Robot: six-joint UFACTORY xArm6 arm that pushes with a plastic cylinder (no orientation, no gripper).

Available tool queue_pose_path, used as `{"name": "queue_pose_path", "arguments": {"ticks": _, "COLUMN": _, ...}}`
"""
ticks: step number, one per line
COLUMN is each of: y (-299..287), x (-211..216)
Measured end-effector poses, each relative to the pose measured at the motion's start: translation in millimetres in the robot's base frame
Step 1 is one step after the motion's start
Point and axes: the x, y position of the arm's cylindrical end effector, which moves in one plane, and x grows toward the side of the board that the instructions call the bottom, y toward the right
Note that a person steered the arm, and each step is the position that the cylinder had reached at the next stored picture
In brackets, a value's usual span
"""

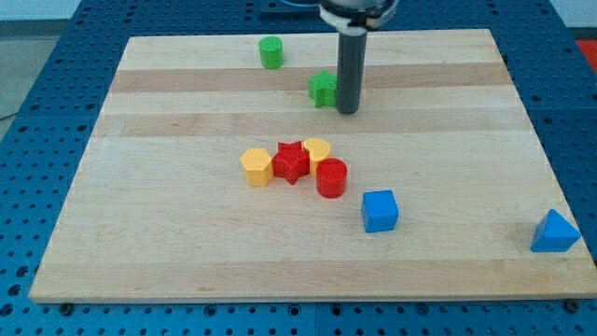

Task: Push the green star to the top center

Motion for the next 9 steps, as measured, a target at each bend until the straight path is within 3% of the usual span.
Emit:
{"name": "queue_pose_path", "arguments": {"ticks": 1, "y": -23.1, "x": -58.5}}
{"name": "queue_pose_path", "arguments": {"ticks": 2, "y": 1.0, "x": -56.6}}
{"name": "queue_pose_path", "arguments": {"ticks": 3, "y": 39.8, "x": -7.2}}
{"name": "queue_pose_path", "arguments": {"ticks": 4, "y": 3.4, "x": 38.0}}
{"name": "queue_pose_path", "arguments": {"ticks": 5, "y": -47.0, "x": 36.5}}
{"name": "queue_pose_path", "arguments": {"ticks": 7, "y": -42.8, "x": -62.1}}
{"name": "queue_pose_path", "arguments": {"ticks": 8, "y": -42.5, "x": -77.4}}
{"name": "queue_pose_path", "arguments": {"ticks": 9, "y": -9.0, "x": -62.5}}
